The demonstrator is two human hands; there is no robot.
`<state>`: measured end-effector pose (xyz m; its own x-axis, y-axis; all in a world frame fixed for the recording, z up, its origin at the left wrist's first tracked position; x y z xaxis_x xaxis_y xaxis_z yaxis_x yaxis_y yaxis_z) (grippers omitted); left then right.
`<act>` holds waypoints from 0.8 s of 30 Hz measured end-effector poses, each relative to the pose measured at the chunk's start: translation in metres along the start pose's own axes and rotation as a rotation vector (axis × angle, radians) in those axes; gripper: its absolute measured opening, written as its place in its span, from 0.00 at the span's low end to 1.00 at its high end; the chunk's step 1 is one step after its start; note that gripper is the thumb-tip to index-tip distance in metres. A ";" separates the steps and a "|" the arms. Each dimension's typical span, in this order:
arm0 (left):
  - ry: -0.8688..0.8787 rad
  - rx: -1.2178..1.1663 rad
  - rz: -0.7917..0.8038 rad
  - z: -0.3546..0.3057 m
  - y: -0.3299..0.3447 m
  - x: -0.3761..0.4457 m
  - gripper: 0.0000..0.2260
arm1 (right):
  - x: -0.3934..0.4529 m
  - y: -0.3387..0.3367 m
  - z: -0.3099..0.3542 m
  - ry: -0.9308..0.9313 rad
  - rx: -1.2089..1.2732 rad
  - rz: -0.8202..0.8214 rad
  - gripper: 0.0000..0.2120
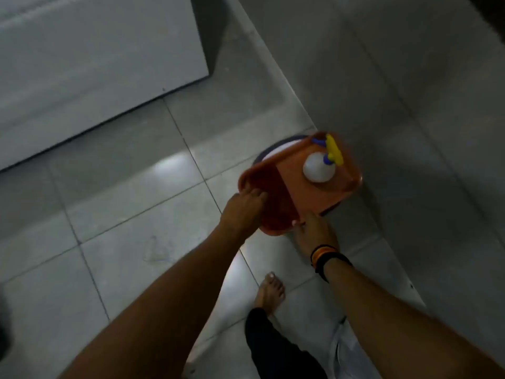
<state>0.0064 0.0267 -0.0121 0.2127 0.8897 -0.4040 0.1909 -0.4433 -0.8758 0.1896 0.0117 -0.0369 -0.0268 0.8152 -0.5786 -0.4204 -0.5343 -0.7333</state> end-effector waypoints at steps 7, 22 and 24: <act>0.205 0.374 0.099 0.024 0.082 0.133 0.35 | 0.089 0.057 -0.030 0.179 0.089 -0.043 0.20; -0.020 -0.096 -0.172 0.073 0.014 0.028 0.14 | 0.015 0.038 0.014 0.066 0.588 -0.139 0.09; -0.165 -0.243 -0.115 0.094 0.018 -0.033 0.11 | -0.007 0.046 0.034 0.002 0.542 -0.134 0.09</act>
<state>-0.0869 -0.0007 -0.0395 0.0218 0.9324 -0.3608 0.4324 -0.3342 -0.8374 0.1398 -0.0110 -0.0552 0.0607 0.8671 -0.4944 -0.8265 -0.2341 -0.5120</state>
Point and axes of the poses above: each hand's wrist, its own x-axis towards the middle knuckle, its own y-axis out of the palm, z = x × y, the point moved 3 cm from there along x, towards the middle knuckle, and after that the axes turned 4 degrees about -x, right-handed, at the moved point
